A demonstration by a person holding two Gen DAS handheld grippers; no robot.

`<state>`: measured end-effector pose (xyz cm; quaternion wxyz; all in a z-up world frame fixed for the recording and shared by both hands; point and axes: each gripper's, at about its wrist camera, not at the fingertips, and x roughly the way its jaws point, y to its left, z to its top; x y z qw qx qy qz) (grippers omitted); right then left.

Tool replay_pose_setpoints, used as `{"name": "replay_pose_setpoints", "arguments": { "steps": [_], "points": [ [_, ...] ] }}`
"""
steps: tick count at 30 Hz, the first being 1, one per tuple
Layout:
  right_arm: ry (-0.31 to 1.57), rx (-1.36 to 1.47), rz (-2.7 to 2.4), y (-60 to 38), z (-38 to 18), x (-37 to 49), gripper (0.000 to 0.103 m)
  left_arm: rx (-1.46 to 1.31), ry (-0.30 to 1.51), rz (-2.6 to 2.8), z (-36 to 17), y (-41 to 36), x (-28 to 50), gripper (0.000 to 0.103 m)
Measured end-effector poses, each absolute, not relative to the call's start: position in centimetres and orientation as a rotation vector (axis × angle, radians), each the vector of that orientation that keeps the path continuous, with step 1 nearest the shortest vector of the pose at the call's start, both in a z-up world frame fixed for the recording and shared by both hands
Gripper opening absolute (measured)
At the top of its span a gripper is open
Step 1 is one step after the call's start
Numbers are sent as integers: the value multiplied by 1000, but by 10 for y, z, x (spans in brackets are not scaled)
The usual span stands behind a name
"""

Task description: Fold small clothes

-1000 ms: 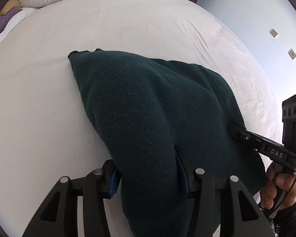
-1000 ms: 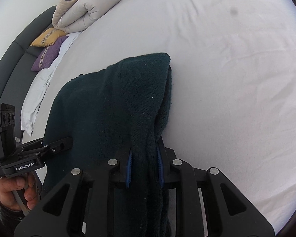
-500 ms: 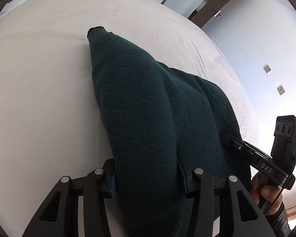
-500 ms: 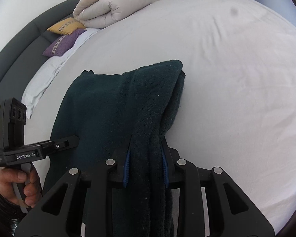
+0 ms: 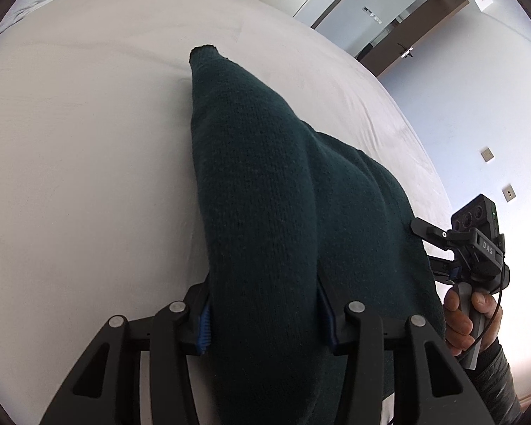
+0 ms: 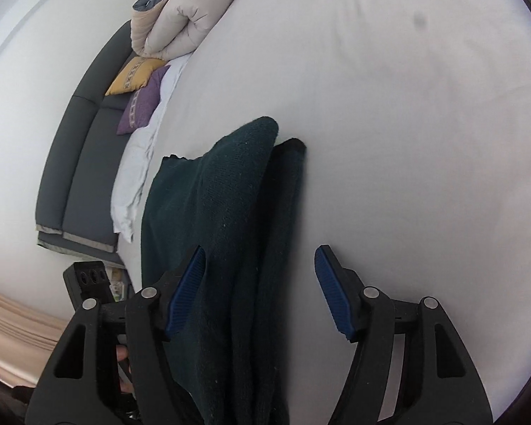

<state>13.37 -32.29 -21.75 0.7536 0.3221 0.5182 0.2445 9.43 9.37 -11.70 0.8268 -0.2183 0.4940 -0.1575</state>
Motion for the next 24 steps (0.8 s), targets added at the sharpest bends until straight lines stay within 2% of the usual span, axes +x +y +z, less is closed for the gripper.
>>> {"name": "replay_pose_setpoints", "arguments": {
  "steps": [8, 9, 10, 12, 15, 24],
  "points": [
    [1288, 711, 729, -268, -242, 190, 62, -566, 1073, -344, -126, 106, 93, 49],
    [1294, 701, 725, -264, -242, 194, 56, -579, 1078, -348, -126, 107, 94, 49],
    [1300, 691, 712, -262, -243, 196, 45, -586, 1083, -353, -126, 111, 95, 48],
    [1284, 702, 690, -264, -244, 193, 32, -582, 1091, -357, -124, 109, 95, 48],
    [1225, 711, 621, -272, -230, 177, 23, -571, 1105, -357, -119, 102, 102, 46],
    [1009, 656, 526, -298, -129, 131, 21, -435, 1071, -517, -58, 48, 138, 44]
  ]
}}
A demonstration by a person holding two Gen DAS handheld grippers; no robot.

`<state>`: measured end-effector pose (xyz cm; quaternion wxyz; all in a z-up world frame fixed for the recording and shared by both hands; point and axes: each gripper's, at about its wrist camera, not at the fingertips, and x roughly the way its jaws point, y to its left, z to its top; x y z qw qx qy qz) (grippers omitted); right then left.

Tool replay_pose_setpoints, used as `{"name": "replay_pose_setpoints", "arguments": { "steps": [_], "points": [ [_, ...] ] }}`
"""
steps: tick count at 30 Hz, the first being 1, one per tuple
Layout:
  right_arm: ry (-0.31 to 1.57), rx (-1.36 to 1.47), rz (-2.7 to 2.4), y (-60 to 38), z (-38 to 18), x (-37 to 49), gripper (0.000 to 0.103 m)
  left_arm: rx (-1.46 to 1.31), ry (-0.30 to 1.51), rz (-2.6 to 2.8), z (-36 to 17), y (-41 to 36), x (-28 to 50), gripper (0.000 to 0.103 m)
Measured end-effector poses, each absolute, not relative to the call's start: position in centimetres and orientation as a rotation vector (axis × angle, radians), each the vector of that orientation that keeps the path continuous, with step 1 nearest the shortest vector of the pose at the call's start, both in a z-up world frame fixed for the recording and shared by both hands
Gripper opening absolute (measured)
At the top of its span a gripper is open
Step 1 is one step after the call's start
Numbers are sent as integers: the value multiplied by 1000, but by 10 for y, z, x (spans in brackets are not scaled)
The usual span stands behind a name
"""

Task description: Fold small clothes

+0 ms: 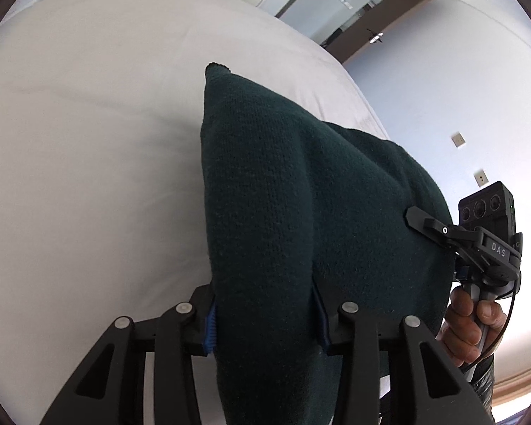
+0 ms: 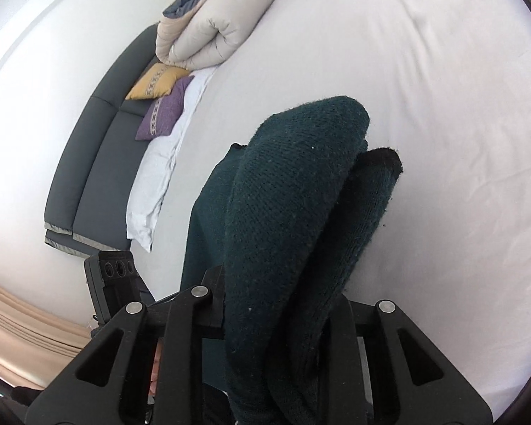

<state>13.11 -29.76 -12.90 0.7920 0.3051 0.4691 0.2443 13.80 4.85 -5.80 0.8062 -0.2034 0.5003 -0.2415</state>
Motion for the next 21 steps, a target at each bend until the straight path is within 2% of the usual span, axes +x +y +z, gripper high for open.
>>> {"name": "replay_pose_setpoints", "arguments": {
  "steps": [4, 7, 9, 10, 11, 13, 16, 21],
  "points": [
    [955, 641, 503, -314, -103, 130, 21, -349, 1089, -542, -50, 25, 156, 44],
    [1063, 670, 429, -330, -145, 155, 22, -281, 1201, -498, -91, 13, 182, 44],
    [1164, 672, 292, -337, -194, 169, 25, -317, 1236, -509, -114, 13, 190, 54],
    [1186, 697, 254, -342, -210, 171, 28, -317, 1225, -508, -112, 13, 189, 54],
    [1147, 754, 273, -345, -215, 168, 29, -296, 1210, -500, -108, 11, 187, 57],
    [1115, 810, 302, -353, -213, 157, 39, -229, 1185, -476, -104, 7, 182, 64],
    [1082, 751, 238, -363, -191, 134, 46, -217, 1155, -451, -95, 6, 171, 65],
    [1000, 624, 201, -365, -154, 78, 46, -111, 1067, -364, -94, 2, 126, 71]
  ]
}}
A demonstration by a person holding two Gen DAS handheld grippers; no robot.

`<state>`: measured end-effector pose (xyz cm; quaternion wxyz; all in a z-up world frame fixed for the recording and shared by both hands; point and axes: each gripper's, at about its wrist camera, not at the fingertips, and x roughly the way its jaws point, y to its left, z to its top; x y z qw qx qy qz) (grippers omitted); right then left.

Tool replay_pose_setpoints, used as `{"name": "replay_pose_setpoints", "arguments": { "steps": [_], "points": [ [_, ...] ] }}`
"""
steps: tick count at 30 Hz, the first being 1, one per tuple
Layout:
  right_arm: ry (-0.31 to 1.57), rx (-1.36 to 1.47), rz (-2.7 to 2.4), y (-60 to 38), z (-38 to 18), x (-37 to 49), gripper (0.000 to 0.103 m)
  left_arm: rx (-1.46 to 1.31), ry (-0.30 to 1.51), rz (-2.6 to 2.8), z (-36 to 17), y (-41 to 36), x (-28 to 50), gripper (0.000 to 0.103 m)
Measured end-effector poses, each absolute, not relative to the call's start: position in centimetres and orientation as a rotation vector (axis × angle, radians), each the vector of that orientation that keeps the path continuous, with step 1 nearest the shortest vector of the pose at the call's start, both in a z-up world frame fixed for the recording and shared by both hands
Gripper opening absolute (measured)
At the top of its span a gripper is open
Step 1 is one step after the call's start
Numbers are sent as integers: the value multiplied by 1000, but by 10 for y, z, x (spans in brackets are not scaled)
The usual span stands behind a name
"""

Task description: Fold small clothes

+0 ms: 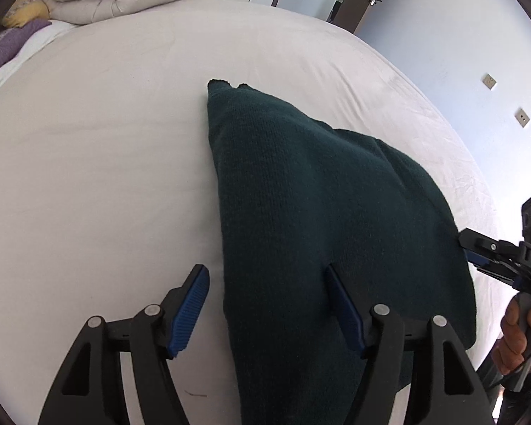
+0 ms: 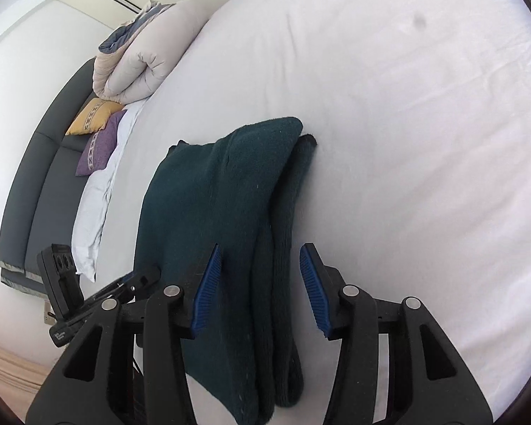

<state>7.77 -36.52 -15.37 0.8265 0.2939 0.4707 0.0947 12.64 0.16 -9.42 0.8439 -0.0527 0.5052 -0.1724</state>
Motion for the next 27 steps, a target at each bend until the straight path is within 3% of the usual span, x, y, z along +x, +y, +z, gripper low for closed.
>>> {"name": "replay_pose_setpoints", "arguments": {
  "steps": [3, 6, 9, 16, 19, 22, 25, 27],
  "points": [
    [1070, 511, 204, -356, -167, 42, 43, -108, 1090, -362, -108, -5, 113, 73],
    [1072, 482, 183, -354, -181, 30, 28, -81, 1056, -346, -114, 1, 107, 74],
    [1058, 494, 164, -361, -174, 34, 23, -104, 1072, -330, -112, 1, 105, 73],
    [1033, 412, 138, -352, -190, 54, 22, -99, 1058, -313, -114, -2, 101, 75],
    [1035, 418, 130, -356, -179, 47, 29, -116, 1027, -309, -101, 3, 90, 74],
    [958, 399, 72, -356, -144, 27, 29, -82, 900, -295, -72, 9, 63, 75],
    [840, 338, 42, -349, -102, -4, 29, -33, 714, -251, -34, 13, 30, 100],
    [752, 285, 37, -339, -74, -25, 29, 1, 560, -201, -6, 11, 8, 103]
  ]
}}
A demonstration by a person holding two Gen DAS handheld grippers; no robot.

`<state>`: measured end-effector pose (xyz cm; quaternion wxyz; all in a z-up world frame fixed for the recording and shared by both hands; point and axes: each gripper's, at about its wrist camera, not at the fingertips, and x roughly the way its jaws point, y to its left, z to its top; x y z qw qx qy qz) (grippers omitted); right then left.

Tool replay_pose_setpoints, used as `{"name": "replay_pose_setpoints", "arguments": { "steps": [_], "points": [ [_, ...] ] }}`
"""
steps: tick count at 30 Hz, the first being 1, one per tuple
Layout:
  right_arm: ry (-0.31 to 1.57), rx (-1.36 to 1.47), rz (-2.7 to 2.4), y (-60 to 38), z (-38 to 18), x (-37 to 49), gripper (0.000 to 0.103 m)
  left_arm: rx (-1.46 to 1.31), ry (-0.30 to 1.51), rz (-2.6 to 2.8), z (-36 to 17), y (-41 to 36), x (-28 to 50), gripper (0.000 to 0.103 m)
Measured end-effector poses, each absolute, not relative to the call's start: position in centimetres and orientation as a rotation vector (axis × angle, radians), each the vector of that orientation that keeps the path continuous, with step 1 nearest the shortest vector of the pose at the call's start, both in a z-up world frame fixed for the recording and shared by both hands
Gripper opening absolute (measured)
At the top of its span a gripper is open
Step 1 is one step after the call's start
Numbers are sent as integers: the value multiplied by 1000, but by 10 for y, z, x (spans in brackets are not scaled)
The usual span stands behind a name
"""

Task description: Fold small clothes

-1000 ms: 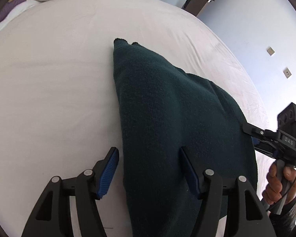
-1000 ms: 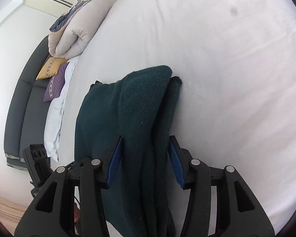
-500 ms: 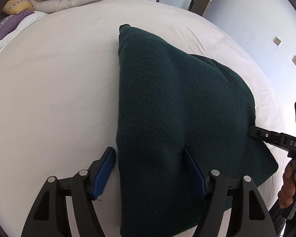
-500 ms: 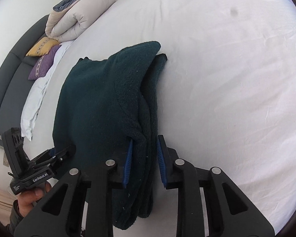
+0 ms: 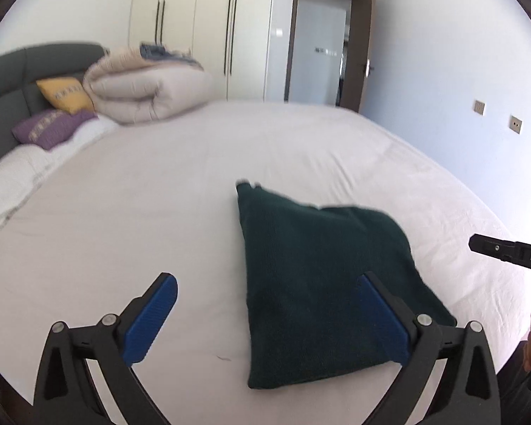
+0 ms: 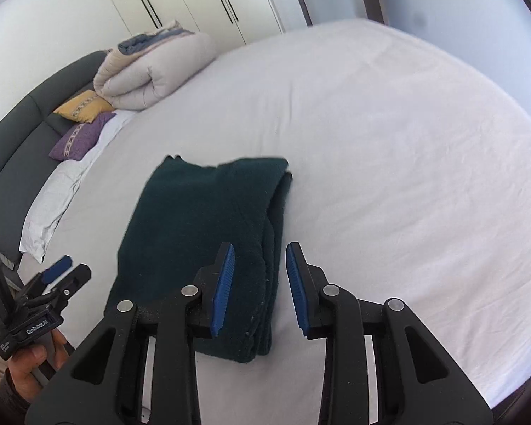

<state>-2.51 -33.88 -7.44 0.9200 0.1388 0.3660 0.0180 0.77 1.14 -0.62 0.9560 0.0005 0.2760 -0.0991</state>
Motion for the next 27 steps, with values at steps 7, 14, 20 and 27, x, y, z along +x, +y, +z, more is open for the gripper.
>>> {"name": "replay_pose_setpoints", "arguments": {
  "steps": [7, 14, 20, 27],
  "points": [
    [294, 101, -77, -300, 27, -98, 98, 47, 235, -54, 93, 26, -46, 103],
    [13, -47, -105, -272, 97, -169, 103, 105, 135, -63, 153, 27, -86, 103],
    [69, -5, -81, -272, 110, -187, 103, 134, 339, -27, 121, 18, -75, 103],
    [429, 56, -125, -278, 50, -157, 103, 61, 683, -49, 46, 20, -44, 103]
  ]
}}
